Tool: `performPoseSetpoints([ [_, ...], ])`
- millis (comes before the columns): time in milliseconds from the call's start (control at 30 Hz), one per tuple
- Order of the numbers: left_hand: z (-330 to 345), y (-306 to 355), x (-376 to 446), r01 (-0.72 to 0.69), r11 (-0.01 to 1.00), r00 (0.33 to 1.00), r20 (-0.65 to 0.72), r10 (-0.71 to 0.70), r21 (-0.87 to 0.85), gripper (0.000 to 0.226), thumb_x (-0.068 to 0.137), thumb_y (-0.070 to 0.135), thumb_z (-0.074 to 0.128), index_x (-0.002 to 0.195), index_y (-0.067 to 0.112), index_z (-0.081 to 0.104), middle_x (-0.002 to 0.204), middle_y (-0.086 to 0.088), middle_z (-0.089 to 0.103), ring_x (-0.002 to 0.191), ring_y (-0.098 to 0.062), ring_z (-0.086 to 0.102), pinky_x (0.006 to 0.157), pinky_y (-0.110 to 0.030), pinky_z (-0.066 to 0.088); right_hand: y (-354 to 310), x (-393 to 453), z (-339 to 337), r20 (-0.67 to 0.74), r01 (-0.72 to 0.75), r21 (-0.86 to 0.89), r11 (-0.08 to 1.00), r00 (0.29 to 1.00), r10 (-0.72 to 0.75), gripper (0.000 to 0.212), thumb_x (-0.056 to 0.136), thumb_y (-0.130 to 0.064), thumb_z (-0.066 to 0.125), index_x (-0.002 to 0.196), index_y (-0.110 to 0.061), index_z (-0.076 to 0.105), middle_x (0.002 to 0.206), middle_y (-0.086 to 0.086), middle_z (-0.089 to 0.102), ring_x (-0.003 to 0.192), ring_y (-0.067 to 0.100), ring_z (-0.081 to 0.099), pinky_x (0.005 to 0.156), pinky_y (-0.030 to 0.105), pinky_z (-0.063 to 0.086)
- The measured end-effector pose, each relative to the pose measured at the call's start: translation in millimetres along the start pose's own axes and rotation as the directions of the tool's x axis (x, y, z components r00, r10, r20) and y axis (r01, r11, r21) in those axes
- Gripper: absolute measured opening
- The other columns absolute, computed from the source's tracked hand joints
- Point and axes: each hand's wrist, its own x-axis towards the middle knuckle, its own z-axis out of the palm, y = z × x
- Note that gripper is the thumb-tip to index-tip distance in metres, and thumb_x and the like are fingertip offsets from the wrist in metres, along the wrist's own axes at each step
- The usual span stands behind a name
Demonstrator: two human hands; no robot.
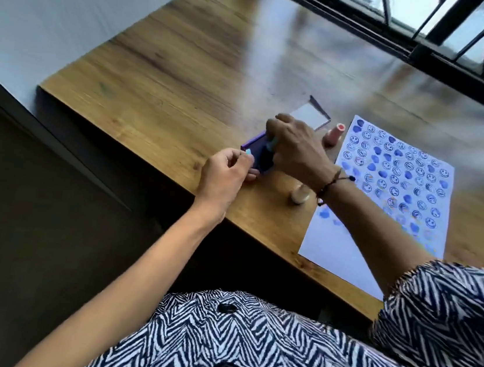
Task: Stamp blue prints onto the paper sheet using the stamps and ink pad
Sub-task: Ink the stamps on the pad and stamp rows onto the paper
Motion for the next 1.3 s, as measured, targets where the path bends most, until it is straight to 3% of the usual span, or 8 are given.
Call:
performPoseSetpoints([
  [133,1,2,1,0.071,0.996,0.997,-0.013,-0.072,-0.059,0.014,0.076,0.02,0.054,0.064,0.015,0.058,0.049,0.006,0.066,0.058,-0.014,0.065,0.068,-0.03,0.053,-9,7,-5,-0.011,0.046,0.014,0.999,0.999,-0.046,0.016,0.074,-0.001,0.053,0.087,-0.002,0.06,0.096,0.02,0.061,0.081,0.036,0.058,0.058,0.034,0.035],
  [233,-1,1,0,0.063,0.996,0.998,-0.023,-0.064,-0.059,0.014,0.075,0.022,0.054,0.065,0.016,0.061,0.054,0.005,0.068,0.065,-0.019,0.066,0.079,-0.039,0.052,-19,6,5,0.075,0.086,-0.017,0.996,0.994,-0.085,0.015,0.076,-0.003,0.053,0.089,0.0,0.059,0.099,0.021,0.059,0.084,0.038,0.058,0.057,0.035,0.036],
  [433,-1,2,-4,0.066,0.996,0.997,-0.041,-0.069,-0.061,0.017,0.068,0.029,0.054,0.065,0.015,0.062,0.057,0.003,0.069,0.07,-0.023,0.067,0.083,-0.044,0.052,-22,9,3,0.074,0.072,0.015,0.997,0.995,-0.073,0.015,0.075,-0.002,0.054,0.088,-0.001,0.061,0.097,0.021,0.061,0.085,0.037,0.058,0.061,0.035,0.04],
  [600,-2,1,-6,0.063,0.997,0.998,-0.021,-0.064,-0.053,0.019,0.068,0.03,0.055,0.07,0.014,0.063,0.059,0.003,0.069,0.071,-0.021,0.067,0.084,-0.044,0.053,-18,6,2,0.043,0.018,0.056,0.998,0.999,-0.02,0.016,0.073,-0.001,0.052,0.085,-0.003,0.063,0.095,0.019,0.061,0.085,0.036,0.058,0.059,0.034,0.038],
  [700,-1,3,-3,0.068,0.996,0.998,-0.012,-0.069,-0.064,0.017,0.068,0.028,0.054,0.07,0.013,0.062,0.055,0.005,0.069,0.07,-0.022,0.066,0.083,-0.041,0.053,-16,5,5,0.0,-0.021,0.092,0.996,1.0,0.021,0.019,0.07,0.001,0.052,0.081,-0.005,0.065,0.092,0.017,0.064,0.083,0.036,0.059,0.061,0.036,0.047],
  [833,-2,0,-3,0.055,0.996,0.998,-0.012,-0.056,-0.065,0.015,0.072,0.026,0.055,0.07,0.013,0.062,0.057,0.004,0.069,0.071,-0.023,0.066,0.081,-0.039,0.053,-17,2,3,0.024,-0.035,0.064,0.997,0.999,0.034,0.015,0.071,0.001,0.053,0.081,-0.003,0.063,0.093,0.019,0.063,0.087,0.037,0.057,0.059,0.031,0.034],
  [1200,-2,5,-6,0.057,0.998,0.998,0.002,-0.057,-0.012,0.013,0.081,0.019,0.054,0.073,0.011,0.062,0.066,-0.001,0.068,0.07,-0.018,0.066,0.082,-0.039,0.053,-27,-4,4,-0.002,-0.158,0.095,0.983,0.987,0.158,0.012,0.073,0.0,0.052,0.081,-0.002,0.061,0.095,0.02,0.063,0.088,0.038,0.057,0.063,0.037,0.043],
  [1300,-1,11,-17,0.011,0.999,1.0,0.003,-0.01,-0.032,0.012,0.078,0.021,0.054,0.073,0.012,0.061,0.07,-0.007,0.065,0.068,-0.021,0.062,0.076,-0.037,0.051,-23,-10,-4,-0.053,-0.216,0.211,0.953,0.971,0.232,0.017,0.07,0.0,0.054,0.081,-0.004,0.065,0.092,0.018,0.068,0.089,0.035,0.059,0.066,0.029,0.042],
])
